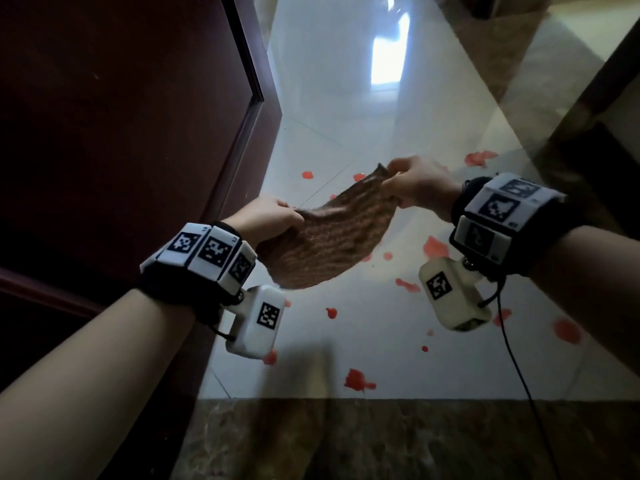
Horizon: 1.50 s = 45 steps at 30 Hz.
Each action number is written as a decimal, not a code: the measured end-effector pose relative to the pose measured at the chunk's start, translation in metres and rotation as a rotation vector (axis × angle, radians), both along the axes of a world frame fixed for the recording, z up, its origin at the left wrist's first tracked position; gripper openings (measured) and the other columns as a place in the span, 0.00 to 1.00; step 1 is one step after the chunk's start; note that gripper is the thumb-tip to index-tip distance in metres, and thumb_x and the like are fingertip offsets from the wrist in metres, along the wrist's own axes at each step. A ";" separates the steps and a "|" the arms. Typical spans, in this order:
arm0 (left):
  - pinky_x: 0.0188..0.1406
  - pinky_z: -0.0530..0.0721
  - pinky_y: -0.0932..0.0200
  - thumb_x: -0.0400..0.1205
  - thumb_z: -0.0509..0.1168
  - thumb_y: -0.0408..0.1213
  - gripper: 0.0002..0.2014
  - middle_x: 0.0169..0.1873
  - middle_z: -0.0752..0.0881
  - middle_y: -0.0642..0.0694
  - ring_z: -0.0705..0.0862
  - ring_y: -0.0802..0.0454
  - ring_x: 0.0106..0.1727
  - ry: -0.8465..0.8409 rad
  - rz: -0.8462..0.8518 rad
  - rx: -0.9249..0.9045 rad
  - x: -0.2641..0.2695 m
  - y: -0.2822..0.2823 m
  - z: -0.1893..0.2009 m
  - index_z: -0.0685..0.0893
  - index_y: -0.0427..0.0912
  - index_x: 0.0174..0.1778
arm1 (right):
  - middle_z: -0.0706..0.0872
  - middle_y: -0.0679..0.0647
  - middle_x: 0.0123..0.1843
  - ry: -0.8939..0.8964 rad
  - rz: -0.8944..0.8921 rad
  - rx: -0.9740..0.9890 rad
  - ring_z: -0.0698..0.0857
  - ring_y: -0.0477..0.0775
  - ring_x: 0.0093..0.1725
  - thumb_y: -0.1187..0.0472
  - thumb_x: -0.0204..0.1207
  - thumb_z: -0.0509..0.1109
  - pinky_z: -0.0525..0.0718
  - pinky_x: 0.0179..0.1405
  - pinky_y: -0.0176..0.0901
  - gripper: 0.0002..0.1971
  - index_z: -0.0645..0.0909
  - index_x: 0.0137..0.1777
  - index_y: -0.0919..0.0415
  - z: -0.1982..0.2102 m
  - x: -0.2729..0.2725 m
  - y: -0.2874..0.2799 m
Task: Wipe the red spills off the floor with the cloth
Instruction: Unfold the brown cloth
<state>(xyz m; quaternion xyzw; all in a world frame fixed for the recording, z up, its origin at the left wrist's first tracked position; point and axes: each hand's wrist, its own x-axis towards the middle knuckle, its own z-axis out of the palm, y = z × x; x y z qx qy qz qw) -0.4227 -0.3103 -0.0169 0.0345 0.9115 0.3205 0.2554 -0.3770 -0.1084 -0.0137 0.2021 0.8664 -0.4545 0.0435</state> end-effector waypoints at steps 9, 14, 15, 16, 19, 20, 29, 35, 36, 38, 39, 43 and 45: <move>0.21 0.81 0.65 0.79 0.61 0.26 0.05 0.30 0.81 0.45 0.81 0.52 0.31 -0.230 0.151 0.305 0.017 0.004 0.007 0.82 0.35 0.43 | 0.78 0.62 0.38 -0.057 0.077 -0.241 0.80 0.57 0.33 0.75 0.73 0.58 0.87 0.44 0.53 0.09 0.78 0.47 0.66 -0.004 0.019 -0.038; 0.30 0.75 0.63 0.76 0.62 0.23 0.13 0.38 0.80 0.39 0.75 0.50 0.30 -0.218 -0.146 -0.112 0.026 -0.027 -0.002 0.86 0.35 0.54 | 0.81 0.61 0.43 -0.212 0.265 -0.186 0.81 0.59 0.42 0.67 0.78 0.63 0.82 0.40 0.47 0.06 0.80 0.43 0.62 -0.015 0.027 -0.036; 0.33 0.76 0.61 0.76 0.62 0.23 0.14 0.39 0.81 0.39 0.76 0.48 0.31 -0.248 -0.189 -0.177 0.029 -0.030 -0.003 0.87 0.35 0.54 | 0.83 0.60 0.44 -0.256 0.323 -0.161 0.83 0.57 0.43 0.62 0.78 0.65 0.82 0.42 0.47 0.06 0.82 0.43 0.61 -0.018 0.030 -0.034; 0.33 0.77 0.61 0.76 0.62 0.24 0.12 0.37 0.82 0.40 0.77 0.47 0.32 -0.258 -0.217 -0.237 0.030 -0.034 -0.006 0.87 0.36 0.50 | 0.84 0.59 0.45 -0.296 0.377 -0.149 0.84 0.56 0.44 0.60 0.78 0.67 0.83 0.44 0.47 0.07 0.84 0.46 0.62 -0.021 0.032 -0.033; 0.28 0.74 0.62 0.75 0.62 0.26 0.05 0.31 0.80 0.39 0.77 0.45 0.29 -0.211 -0.233 -0.359 0.034 -0.045 -0.012 0.83 0.35 0.40 | 0.84 0.62 0.47 -0.296 0.409 -0.142 0.83 0.57 0.44 0.66 0.77 0.68 0.86 0.47 0.50 0.07 0.83 0.51 0.68 -0.026 0.035 -0.033; 0.25 0.73 0.63 0.75 0.60 0.25 0.05 0.28 0.80 0.38 0.75 0.45 0.26 -0.223 -0.218 -0.362 0.034 -0.048 -0.014 0.81 0.34 0.38 | 0.83 0.62 0.48 -0.243 0.360 -0.144 0.83 0.58 0.44 0.68 0.77 0.67 0.86 0.46 0.51 0.05 0.82 0.49 0.67 -0.026 0.034 -0.033; 0.32 0.67 0.60 0.79 0.64 0.37 0.08 0.27 0.81 0.50 0.74 0.53 0.30 -0.222 -0.039 0.050 0.031 -0.033 0.011 0.80 0.45 0.33 | 0.86 0.57 0.45 0.336 0.098 -0.015 0.83 0.53 0.44 0.62 0.75 0.67 0.80 0.43 0.42 0.09 0.82 0.53 0.62 -0.004 0.021 -0.055; 0.38 0.88 0.56 0.82 0.52 0.34 0.12 0.22 0.83 0.47 0.87 0.47 0.30 -0.460 0.168 0.584 0.031 -0.019 0.030 0.79 0.41 0.39 | 0.83 0.52 0.40 0.443 0.145 0.013 0.79 0.51 0.39 0.67 0.72 0.70 0.81 0.44 0.43 0.06 0.83 0.47 0.58 -0.002 0.024 -0.060; 0.36 0.89 0.55 0.82 0.51 0.33 0.12 0.22 0.84 0.45 0.88 0.47 0.30 -0.475 0.211 0.654 0.031 -0.019 0.032 0.78 0.39 0.37 | 0.82 0.51 0.38 0.424 0.159 -0.013 0.79 0.50 0.36 0.68 0.72 0.70 0.82 0.42 0.44 0.06 0.82 0.44 0.56 -0.004 0.025 -0.059; 0.36 0.90 0.54 0.81 0.51 0.30 0.12 0.25 0.87 0.42 0.90 0.48 0.30 -0.508 0.250 0.766 0.030 -0.019 0.033 0.78 0.36 0.38 | 0.81 0.49 0.36 0.360 0.155 -0.140 0.79 0.49 0.30 0.73 0.73 0.68 0.85 0.38 0.48 0.14 0.78 0.36 0.51 -0.008 0.028 -0.059; 0.37 0.90 0.56 0.80 0.50 0.28 0.11 0.27 0.88 0.41 0.91 0.48 0.30 -0.524 0.241 0.787 0.031 -0.018 0.033 0.78 0.35 0.39 | 0.82 0.50 0.36 0.329 0.140 -0.198 0.79 0.50 0.29 0.74 0.73 0.66 0.87 0.37 0.51 0.17 0.77 0.35 0.48 -0.011 0.029 -0.058; 0.36 0.89 0.62 0.78 0.46 0.16 0.15 0.29 0.89 0.42 0.90 0.53 0.30 -0.554 0.160 0.718 0.035 -0.015 0.032 0.75 0.36 0.45 | 0.84 0.57 0.39 0.234 0.099 -0.288 0.82 0.53 0.33 0.74 0.76 0.64 0.89 0.42 0.56 0.17 0.77 0.36 0.49 -0.013 0.029 -0.054; 0.38 0.89 0.63 0.77 0.45 0.13 0.18 0.34 0.88 0.42 0.89 0.54 0.33 -0.524 0.091 0.623 0.036 -0.014 0.031 0.77 0.35 0.44 | 0.84 0.62 0.43 0.172 0.097 -0.317 0.82 0.54 0.36 0.72 0.78 0.64 0.88 0.43 0.55 0.14 0.77 0.38 0.52 -0.013 0.029 -0.054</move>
